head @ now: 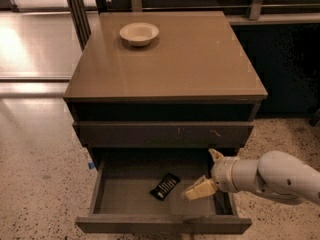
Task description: Pick rxbar chocolate from middle drawer and place on counter
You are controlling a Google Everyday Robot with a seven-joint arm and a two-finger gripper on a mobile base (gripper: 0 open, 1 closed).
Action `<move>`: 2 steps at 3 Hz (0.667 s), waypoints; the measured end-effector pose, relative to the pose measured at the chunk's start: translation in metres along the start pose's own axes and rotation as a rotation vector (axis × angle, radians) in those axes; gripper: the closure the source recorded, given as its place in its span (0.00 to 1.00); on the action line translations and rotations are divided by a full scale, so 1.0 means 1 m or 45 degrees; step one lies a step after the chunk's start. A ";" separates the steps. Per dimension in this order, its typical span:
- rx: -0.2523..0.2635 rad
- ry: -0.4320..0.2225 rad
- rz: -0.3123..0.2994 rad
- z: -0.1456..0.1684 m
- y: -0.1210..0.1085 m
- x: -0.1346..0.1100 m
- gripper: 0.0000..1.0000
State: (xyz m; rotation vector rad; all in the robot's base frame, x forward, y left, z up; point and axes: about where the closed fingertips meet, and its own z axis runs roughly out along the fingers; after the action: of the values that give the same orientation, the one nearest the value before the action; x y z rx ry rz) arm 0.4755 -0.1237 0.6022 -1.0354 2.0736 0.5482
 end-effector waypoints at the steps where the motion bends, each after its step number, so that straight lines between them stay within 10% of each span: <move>1: -0.042 -0.040 0.027 0.037 -0.001 0.020 0.00; 2: -0.105 -0.061 0.051 0.069 0.002 0.034 0.00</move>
Offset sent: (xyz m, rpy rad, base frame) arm 0.0218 0.0436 -0.1071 0.1386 0.0720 0.0632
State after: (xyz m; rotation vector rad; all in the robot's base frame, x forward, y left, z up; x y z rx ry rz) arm 0.4898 -0.0950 0.5324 -1.0196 2.0483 0.6778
